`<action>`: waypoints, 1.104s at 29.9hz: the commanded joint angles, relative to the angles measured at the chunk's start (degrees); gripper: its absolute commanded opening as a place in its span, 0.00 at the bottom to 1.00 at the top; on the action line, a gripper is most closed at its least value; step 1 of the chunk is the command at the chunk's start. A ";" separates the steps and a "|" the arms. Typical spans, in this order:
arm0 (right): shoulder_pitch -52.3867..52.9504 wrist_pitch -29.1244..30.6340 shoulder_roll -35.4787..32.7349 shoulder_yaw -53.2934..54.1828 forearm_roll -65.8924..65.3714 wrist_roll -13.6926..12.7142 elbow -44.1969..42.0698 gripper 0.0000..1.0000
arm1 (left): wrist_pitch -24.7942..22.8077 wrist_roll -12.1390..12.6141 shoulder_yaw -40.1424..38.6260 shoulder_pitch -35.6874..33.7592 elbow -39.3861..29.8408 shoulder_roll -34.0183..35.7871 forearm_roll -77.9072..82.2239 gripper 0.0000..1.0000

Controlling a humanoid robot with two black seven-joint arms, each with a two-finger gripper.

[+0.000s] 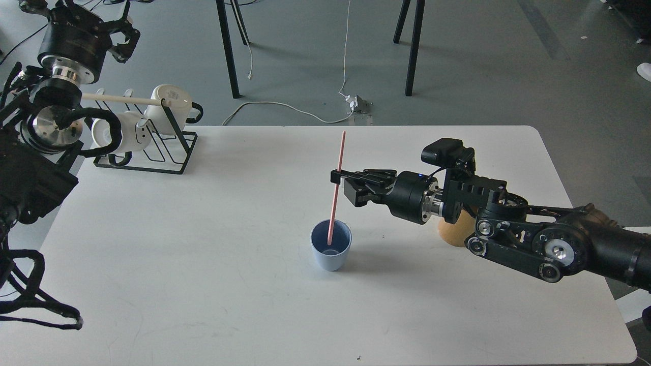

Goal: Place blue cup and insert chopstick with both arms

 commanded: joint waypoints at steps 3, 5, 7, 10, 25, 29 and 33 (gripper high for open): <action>-1.52 0.08 0.90 -0.16 -0.09 -0.03 -0.08 0.11 | 0.00 0.00 0.03 0.01 0.01 0.00 -0.01 0.99; -1.87 -0.01 0.99 -0.68 -0.09 -0.03 0.01 0.15 | 0.00 -0.09 0.03 0.01 0.01 0.00 -0.01 0.99; -1.88 -0.01 0.81 -0.69 0.00 -0.03 0.10 0.22 | 0.00 0.00 0.03 0.01 0.01 0.00 -0.01 0.99; -1.88 -0.01 0.64 -0.51 0.09 -0.03 0.27 0.29 | 0.00 0.00 -0.06 -0.07 0.01 0.00 -0.01 0.99; -2.49 0.17 -2.18 18.97 7.44 0.24 0.80 1.00 | 0.00 0.00 -0.06 -0.16 -0.08 0.88 -0.01 0.99; -1.88 6.21 -4.89 28.47 22.19 0.50 0.45 1.00 | 0.00 -0.09 -0.15 -0.16 -0.08 0.62 -0.01 0.99; -1.79 10.44 -5.78 36.48 33.99 0.50 -1.30 1.00 | 0.00 -0.09 -0.06 -0.16 -0.08 0.53 -0.01 0.99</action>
